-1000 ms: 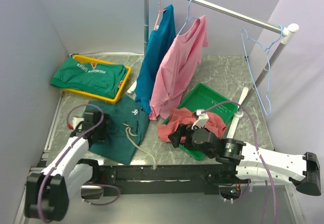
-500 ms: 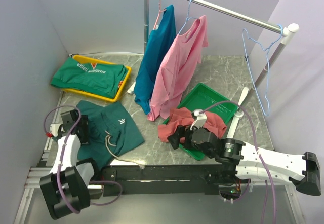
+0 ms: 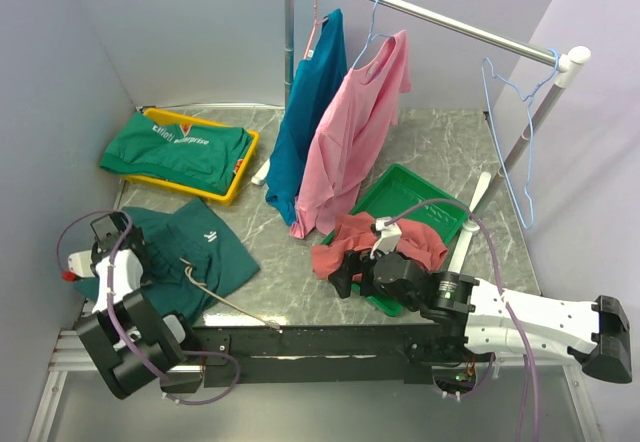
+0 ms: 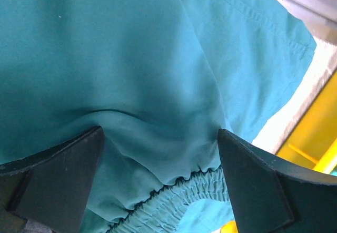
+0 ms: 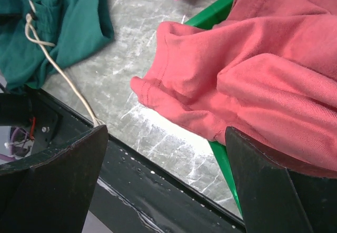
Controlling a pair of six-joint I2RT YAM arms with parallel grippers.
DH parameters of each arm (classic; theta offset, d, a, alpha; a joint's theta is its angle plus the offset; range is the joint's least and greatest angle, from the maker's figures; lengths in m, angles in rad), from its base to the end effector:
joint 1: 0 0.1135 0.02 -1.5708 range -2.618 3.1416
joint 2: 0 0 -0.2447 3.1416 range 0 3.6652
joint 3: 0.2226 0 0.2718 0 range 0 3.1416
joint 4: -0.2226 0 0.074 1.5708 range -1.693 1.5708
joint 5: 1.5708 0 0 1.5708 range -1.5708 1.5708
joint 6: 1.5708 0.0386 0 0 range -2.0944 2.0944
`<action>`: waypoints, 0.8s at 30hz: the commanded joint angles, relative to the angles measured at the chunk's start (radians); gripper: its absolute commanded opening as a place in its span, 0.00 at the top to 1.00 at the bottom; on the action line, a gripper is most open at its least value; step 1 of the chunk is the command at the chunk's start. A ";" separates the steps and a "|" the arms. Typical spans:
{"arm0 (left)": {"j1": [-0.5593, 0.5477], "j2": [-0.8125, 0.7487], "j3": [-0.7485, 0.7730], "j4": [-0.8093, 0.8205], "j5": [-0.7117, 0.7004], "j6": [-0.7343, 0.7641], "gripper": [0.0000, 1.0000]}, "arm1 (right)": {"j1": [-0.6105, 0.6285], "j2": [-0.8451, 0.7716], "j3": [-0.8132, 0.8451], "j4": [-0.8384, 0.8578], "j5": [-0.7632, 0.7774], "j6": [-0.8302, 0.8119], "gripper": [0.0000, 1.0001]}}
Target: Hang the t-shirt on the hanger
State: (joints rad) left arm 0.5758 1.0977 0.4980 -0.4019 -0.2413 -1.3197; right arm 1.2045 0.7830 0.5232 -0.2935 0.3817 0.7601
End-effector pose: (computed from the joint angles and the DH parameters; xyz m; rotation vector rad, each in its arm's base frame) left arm 0.1806 0.1282 0.1373 -2.1046 1.4018 0.0167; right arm 0.0892 0.1924 0.2183 -0.2497 2.1641 0.7725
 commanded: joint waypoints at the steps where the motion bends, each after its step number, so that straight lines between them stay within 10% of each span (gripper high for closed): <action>1: 0.010 -0.010 0.080 -0.037 -0.069 0.069 0.04 | 0.004 0.024 0.046 0.013 0.006 -0.019 0.00; 24: -0.317 -0.380 0.428 -0.210 0.049 0.568 0.03 | 0.024 0.177 0.175 -0.277 -0.053 -0.065 0.00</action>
State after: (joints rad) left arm 0.2832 0.7494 0.8589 -0.6155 -0.2726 -0.8692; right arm 1.2091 0.9543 0.6437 -0.4961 0.3386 0.7143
